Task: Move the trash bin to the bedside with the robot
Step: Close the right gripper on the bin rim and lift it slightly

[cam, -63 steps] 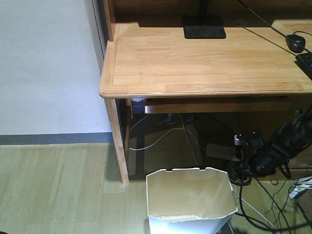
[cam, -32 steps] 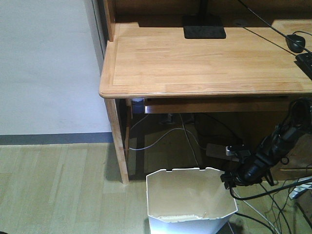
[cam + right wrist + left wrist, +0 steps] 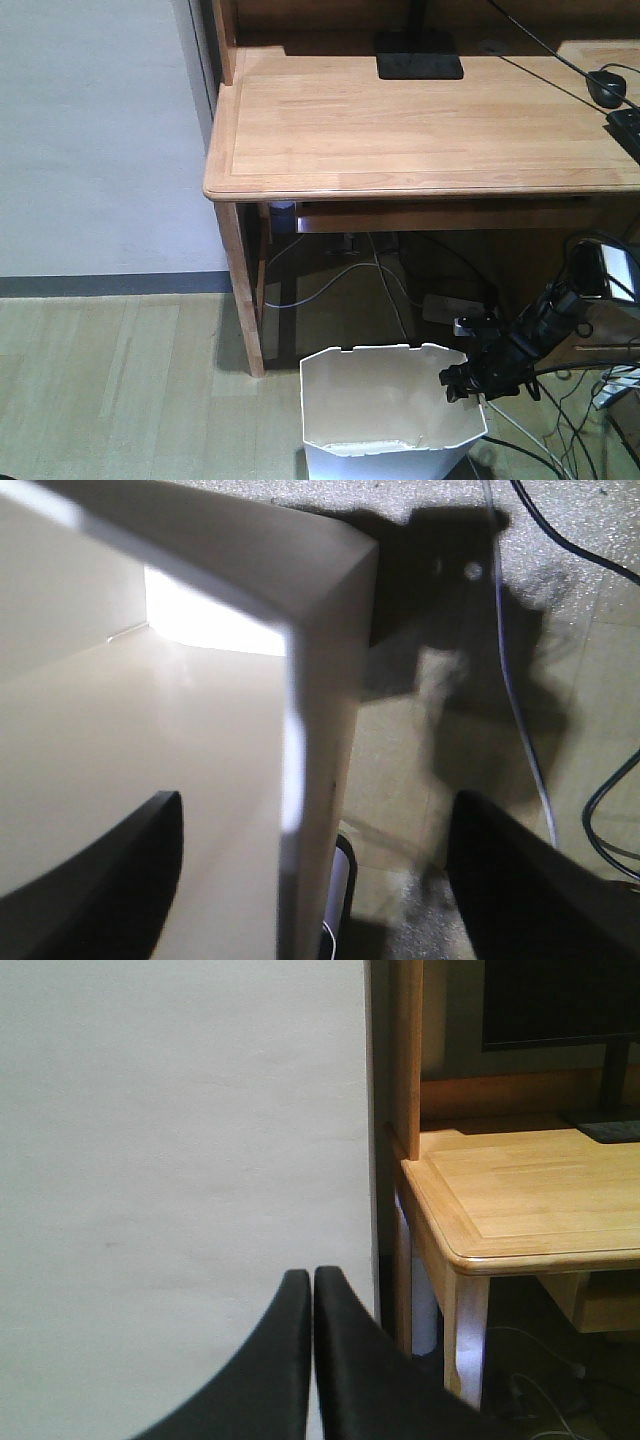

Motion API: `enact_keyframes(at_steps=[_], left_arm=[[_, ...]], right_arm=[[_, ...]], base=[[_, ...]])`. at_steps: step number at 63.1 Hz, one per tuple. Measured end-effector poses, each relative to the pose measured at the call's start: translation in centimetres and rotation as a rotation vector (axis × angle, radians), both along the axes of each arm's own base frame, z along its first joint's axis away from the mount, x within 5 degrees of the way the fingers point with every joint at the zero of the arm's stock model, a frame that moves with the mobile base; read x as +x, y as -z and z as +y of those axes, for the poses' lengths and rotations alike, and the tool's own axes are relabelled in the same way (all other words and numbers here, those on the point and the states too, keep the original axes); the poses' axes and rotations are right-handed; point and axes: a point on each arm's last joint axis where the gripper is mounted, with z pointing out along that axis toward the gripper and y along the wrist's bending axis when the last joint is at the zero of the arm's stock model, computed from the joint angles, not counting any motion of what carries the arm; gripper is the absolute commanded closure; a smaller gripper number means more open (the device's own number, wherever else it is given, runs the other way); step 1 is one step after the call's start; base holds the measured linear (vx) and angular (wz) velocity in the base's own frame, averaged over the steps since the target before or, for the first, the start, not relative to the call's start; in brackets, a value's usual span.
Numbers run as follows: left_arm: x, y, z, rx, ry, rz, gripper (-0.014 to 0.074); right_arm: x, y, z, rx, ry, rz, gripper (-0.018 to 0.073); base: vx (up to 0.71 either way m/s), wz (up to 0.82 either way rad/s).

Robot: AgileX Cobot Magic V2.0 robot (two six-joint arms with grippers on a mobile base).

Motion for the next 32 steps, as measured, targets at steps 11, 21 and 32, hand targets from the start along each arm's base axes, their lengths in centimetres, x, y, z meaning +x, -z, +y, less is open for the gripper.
enact_keyframes(at_steps=[11, 21, 32], left_arm=[[0.0, 0.0, 0.0, 0.0, 0.0, 0.0, 0.0603], [0.0, 0.0, 0.0, 0.0, 0.0, 0.0, 0.0603], [0.0, 0.0, 0.0, 0.0, 0.0, 0.0, 0.0603]], right_arm=[[0.37, 0.6, 0.24, 0.033, -0.003, 0.011, 0.0376], [0.62, 0.73, 0.37, 0.052, -0.007, 0.017, 0.0574], [0.84, 0.77, 0.3, 0.055, -0.021, 0.015, 0.0569]], base=[[0.0, 0.0], [0.0, 0.0], [0.0, 0.0]])
